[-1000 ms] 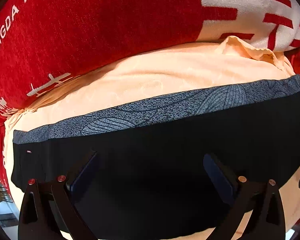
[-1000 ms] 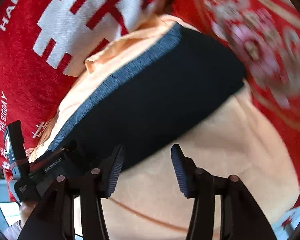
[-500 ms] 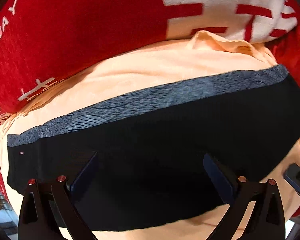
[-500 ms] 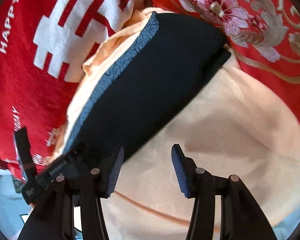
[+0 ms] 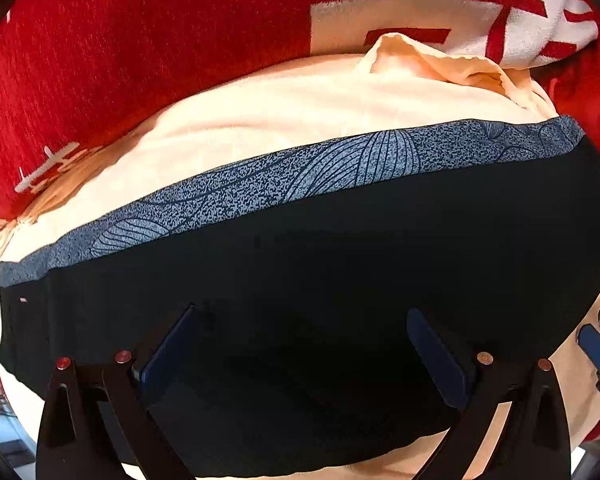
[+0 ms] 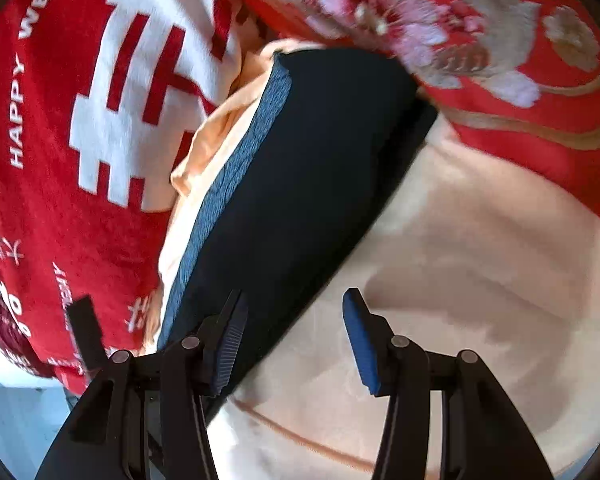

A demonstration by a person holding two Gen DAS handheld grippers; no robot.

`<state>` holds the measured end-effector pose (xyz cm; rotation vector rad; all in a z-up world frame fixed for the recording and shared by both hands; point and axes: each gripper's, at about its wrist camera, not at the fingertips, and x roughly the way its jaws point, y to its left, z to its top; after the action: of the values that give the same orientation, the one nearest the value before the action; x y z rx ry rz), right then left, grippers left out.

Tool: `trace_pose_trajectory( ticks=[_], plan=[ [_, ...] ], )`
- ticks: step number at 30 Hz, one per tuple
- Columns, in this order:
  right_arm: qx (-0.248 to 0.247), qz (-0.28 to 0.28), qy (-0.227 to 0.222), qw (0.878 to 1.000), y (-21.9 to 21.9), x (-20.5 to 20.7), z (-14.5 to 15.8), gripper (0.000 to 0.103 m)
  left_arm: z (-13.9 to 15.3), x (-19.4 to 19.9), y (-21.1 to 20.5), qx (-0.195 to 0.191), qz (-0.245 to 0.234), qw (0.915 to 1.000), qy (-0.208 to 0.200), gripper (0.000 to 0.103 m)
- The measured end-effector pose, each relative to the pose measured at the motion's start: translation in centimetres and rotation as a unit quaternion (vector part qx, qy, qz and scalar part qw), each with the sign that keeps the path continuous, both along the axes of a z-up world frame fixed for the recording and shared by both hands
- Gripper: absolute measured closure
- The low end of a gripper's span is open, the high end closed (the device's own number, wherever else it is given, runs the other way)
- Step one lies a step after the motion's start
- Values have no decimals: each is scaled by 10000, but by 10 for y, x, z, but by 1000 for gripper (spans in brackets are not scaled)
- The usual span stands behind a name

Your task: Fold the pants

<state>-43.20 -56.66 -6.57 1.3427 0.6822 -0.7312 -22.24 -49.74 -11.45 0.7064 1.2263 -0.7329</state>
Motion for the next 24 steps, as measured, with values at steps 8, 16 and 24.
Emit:
trace_pose_trajectory(
  ticks=[8, 16, 24],
  plan=[
    [-183, -389, -574, 9974, -6, -10, -21, 49, -11, 0, 2, -105, -22, 9999, -109, 0],
    [-504, -568, -753, 9943, -19, 11, -27, 48, -16, 13, 7, -104, -90, 9998, -116, 0],
    [-691, 82, -199, 9974, -23, 31, 14, 88, 18, 19, 21, -440, -403, 9970, -494, 40]
  ],
)
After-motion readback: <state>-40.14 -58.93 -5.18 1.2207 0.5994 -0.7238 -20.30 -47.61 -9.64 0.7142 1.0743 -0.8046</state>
